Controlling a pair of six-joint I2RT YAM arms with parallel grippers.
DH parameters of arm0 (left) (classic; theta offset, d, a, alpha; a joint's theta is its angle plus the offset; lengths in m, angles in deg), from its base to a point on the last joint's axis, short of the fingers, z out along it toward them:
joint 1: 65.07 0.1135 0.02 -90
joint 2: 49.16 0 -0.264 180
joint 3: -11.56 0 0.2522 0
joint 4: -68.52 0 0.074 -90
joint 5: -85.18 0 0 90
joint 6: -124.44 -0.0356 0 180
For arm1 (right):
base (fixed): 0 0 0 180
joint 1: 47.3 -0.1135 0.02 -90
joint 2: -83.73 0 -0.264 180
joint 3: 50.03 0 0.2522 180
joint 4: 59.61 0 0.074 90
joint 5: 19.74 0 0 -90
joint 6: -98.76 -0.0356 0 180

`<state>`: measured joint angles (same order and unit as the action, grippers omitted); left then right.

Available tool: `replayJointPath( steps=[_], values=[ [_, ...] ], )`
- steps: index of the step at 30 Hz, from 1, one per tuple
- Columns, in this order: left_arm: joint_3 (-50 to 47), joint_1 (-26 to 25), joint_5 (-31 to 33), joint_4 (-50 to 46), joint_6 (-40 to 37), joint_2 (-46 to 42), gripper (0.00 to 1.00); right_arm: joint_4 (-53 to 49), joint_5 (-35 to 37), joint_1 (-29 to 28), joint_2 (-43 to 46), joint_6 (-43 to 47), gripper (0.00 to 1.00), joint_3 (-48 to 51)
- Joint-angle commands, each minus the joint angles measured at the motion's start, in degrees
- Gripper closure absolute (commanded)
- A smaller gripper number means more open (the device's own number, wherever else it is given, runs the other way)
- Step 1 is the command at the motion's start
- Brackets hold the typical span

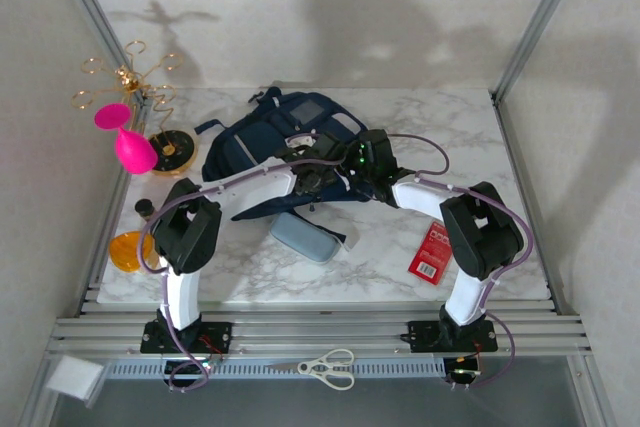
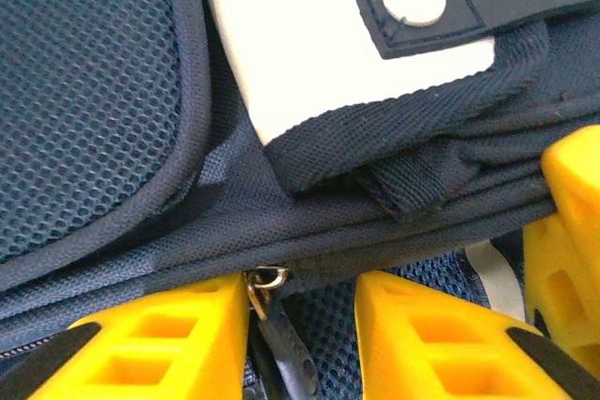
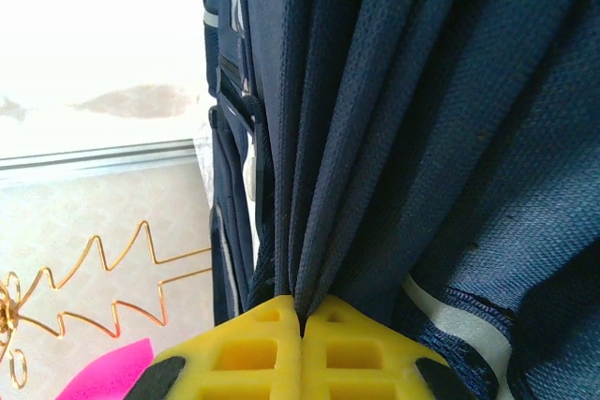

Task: Pack the student bag
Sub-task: Unzip the student bag at the center of the table.

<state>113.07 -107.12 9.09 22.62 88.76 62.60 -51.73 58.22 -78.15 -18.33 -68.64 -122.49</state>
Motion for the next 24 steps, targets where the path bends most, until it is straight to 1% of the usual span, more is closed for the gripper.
replayJointPath(
  steps=[1, 4, 7, 10, 12, 13, 15, 18, 20, 22, 24],
  values=[
    [2.2, -0.1, 5.4, 0.4, 2.3, 0.6, 0.71, 5.9, -4.5, -1.3, 4.4, -1.6, 1.0, -1.3],
    [1.2, -0.1, 6.1, 1.4, 3.0, -0.7, 0.75, 7.2, -4.9, -0.6, 6.0, -3.4, 1.0, -0.4],
    [0.8, 0.2, 6.1, 1.9, 3.4, -1.9, 0.82, 5.9, -4.8, -0.2, 6.6, -2.7, 1.0, -1.0],
    [0.3, 0.2, 5.6, 3.6, 3.3, -3.1, 0.87, 6.6, -5.0, 0.2, 6.4, -2.8, 1.0, -0.5],
    [0.1, 0.3, 4.8, 4.8, 3.0, -3.8, 0.93, 6.9, -5.2, 0.7, 6.3, -2.6, 1.0, -0.4],
    [0.1, 0.3, 4.7, 5.2, 2.9, -4.2, 0.96, 7.0, -5.1, 0.9, 6.3, -1.9, 1.0, -0.3],
    [0.1, 0.3, 4.2, 6.2, 2.5, -5.2, 0.99, 5.2, -4.8, 1.2, 6.0, -0.2, 1.0, -1.2],
    [-0.8, 0.2, 1.6, 9.0, 1.5, -7.5, 1.0, 3.8, -5.3, 2.1, 5.0, 0.9, 1.0, -1.5],
    [-1.6, 0.3, 0.4, 9.2, 1.0, -9.0, 1.0, 4.4, -6.3, 3.5, 4.4, 0.2, 1.0, -0.7],
    [-1.8, 0.5, -0.1, 7.0, -0.4, -9.6, 1.0, 5.8, -8.5, 5.0, 3.8, -0.4, 1.0, -0.4],
    [-1.9, 0.9, -2.0, 4.3, -2.7, -9.8, 1.0, 4.9, -10.2, 6.3, 3.4, 0.7, 1.0, -1.5]
  ],
)
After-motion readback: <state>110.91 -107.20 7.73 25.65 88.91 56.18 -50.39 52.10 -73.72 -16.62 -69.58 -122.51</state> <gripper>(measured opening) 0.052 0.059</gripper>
